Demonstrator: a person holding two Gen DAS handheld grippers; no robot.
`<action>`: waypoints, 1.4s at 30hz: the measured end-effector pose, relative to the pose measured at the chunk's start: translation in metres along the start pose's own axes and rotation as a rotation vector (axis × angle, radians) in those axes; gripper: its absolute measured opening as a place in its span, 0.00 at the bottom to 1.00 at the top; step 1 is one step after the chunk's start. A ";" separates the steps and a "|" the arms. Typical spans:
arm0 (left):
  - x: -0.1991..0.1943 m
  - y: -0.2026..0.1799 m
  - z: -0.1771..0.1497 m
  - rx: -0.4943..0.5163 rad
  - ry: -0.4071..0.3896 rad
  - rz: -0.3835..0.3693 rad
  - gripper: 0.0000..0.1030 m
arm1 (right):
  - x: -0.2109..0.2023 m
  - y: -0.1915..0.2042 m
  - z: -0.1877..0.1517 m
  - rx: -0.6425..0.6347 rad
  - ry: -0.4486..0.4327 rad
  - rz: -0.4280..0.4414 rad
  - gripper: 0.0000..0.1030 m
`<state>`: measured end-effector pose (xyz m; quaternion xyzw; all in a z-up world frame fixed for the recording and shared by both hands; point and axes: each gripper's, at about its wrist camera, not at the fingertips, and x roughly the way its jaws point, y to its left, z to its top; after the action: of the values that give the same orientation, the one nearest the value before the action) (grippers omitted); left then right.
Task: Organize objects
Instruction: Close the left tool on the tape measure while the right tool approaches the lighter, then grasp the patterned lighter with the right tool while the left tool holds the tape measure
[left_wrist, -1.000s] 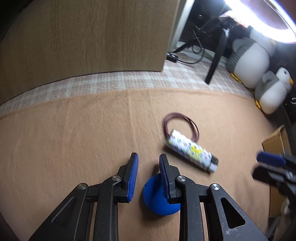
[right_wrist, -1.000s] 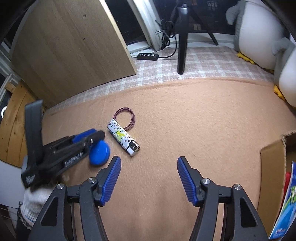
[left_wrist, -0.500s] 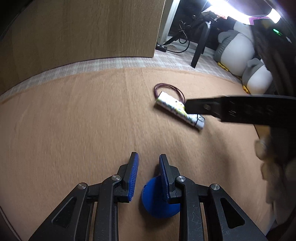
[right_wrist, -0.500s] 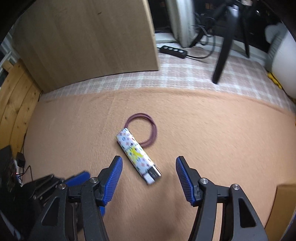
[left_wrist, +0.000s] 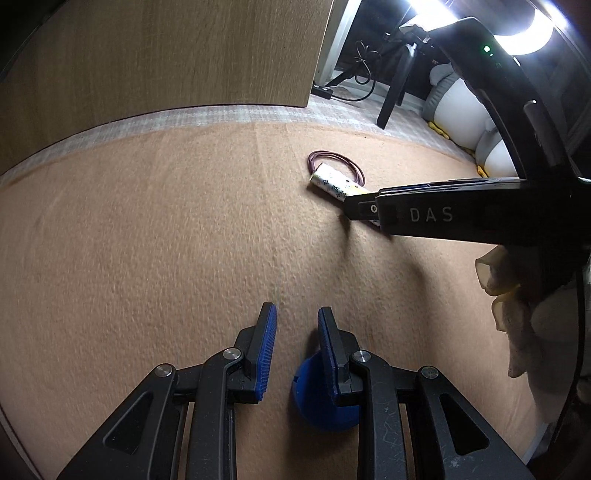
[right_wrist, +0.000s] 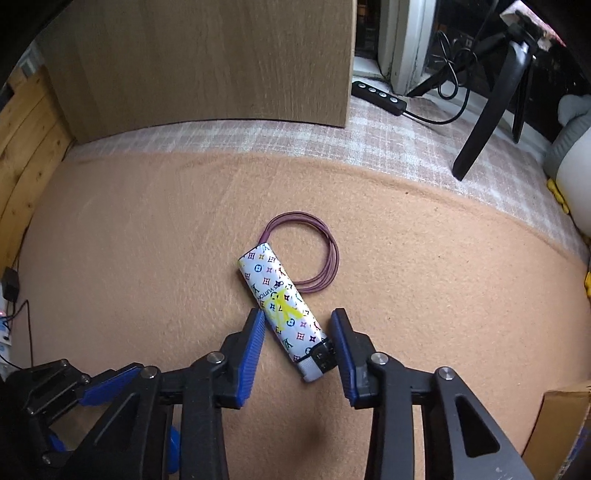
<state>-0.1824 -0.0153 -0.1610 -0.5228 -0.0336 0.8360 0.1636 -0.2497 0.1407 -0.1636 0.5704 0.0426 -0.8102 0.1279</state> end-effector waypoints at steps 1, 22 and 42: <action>0.000 -0.001 0.000 0.000 0.000 0.002 0.24 | 0.000 0.001 -0.002 -0.005 -0.002 -0.001 0.30; -0.012 -0.008 -0.028 0.007 0.002 0.016 0.24 | -0.028 -0.007 -0.082 0.018 -0.019 0.050 0.22; -0.031 -0.029 -0.062 0.022 0.007 0.001 0.36 | -0.074 -0.033 -0.192 0.138 -0.011 0.085 0.32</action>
<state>-0.1084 -0.0045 -0.1557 -0.5239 -0.0234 0.8345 0.1690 -0.0590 0.2255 -0.1639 0.5747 -0.0385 -0.8082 0.1228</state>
